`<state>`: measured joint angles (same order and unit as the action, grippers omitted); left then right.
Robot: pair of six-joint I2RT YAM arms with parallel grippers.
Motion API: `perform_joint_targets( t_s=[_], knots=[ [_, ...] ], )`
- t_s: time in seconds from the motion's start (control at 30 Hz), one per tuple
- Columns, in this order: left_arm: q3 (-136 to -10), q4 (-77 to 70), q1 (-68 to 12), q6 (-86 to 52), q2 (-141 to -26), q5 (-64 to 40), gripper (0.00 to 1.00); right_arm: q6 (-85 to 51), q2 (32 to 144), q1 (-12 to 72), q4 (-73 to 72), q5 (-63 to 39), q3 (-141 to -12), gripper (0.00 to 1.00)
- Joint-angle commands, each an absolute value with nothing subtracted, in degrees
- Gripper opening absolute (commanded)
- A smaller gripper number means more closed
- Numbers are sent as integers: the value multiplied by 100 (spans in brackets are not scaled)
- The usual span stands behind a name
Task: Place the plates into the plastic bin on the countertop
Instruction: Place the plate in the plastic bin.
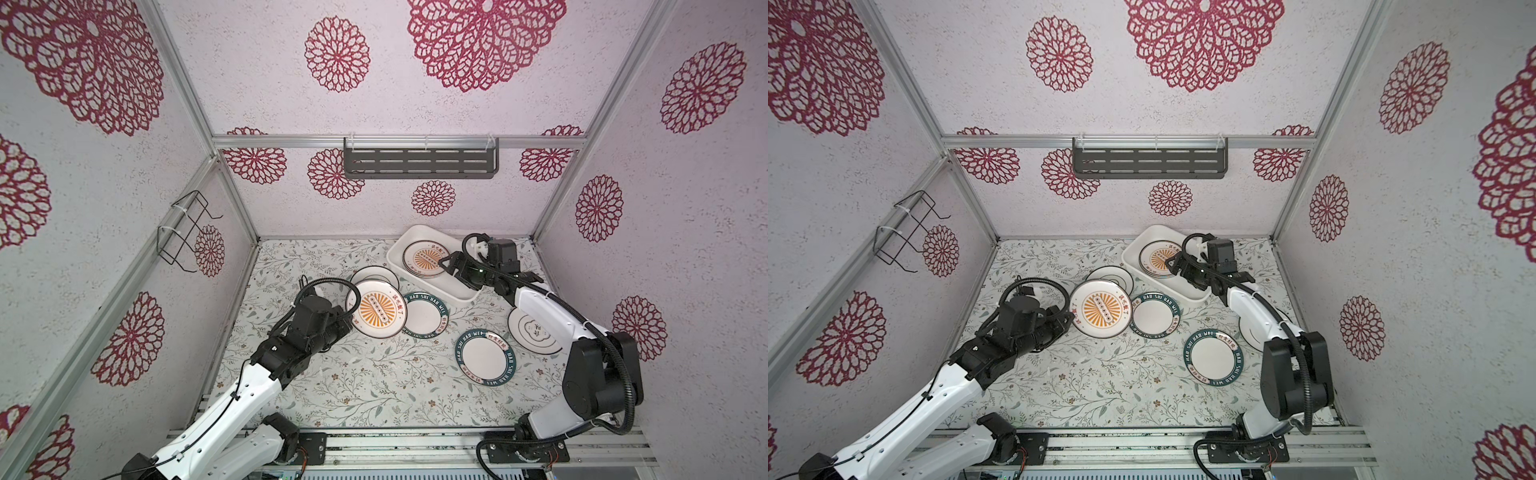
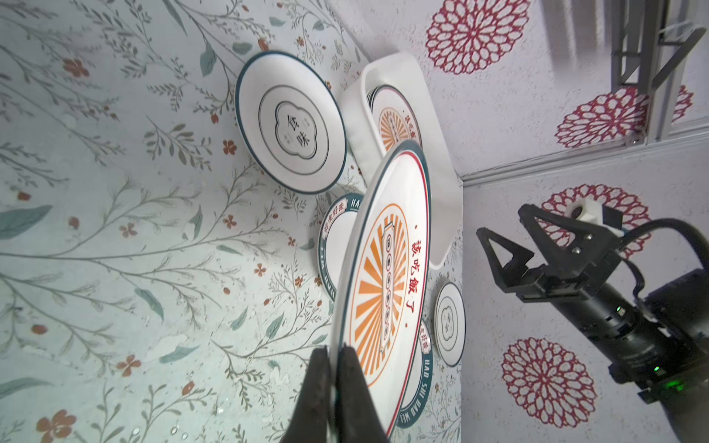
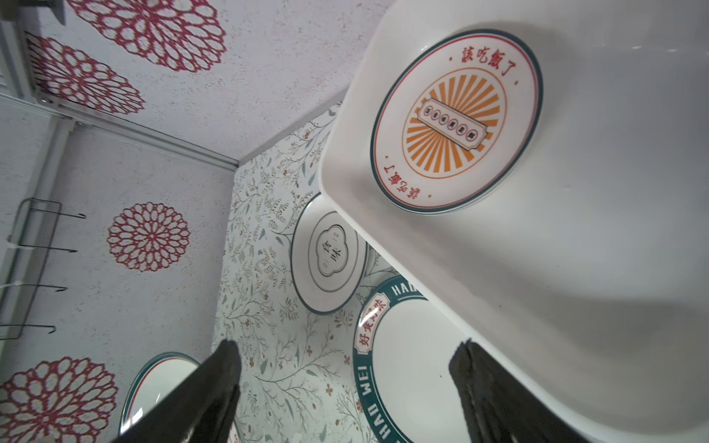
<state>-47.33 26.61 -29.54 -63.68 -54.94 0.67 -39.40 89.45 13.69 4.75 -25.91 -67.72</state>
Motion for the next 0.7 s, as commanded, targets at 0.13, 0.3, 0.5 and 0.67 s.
perform_joint_targets(
  t_s=[0.13, 0.3, 0.5, 0.67],
  knots=[
    [-5885, 1961, -2302, -5748, -6583, -744, 0, -4709, 9008, 1354, -944, -3482, -6511, 89],
    [-6741, 1780, -2004, -5487, -7541, -1131, 0, -4853, 8964, 1427, -1198, -3551, -6397, 88],
    [-7383, 1317, -1919, -5514, -8404, -1671, 0, -5035, 9176, 1662, -1451, -3516, -6481, 86],
    [-7746, 1012, -1894, -5604, -8844, -1976, 0, -5371, 9404, 1822, -1966, -3416, -6511, 82]
  ],
)
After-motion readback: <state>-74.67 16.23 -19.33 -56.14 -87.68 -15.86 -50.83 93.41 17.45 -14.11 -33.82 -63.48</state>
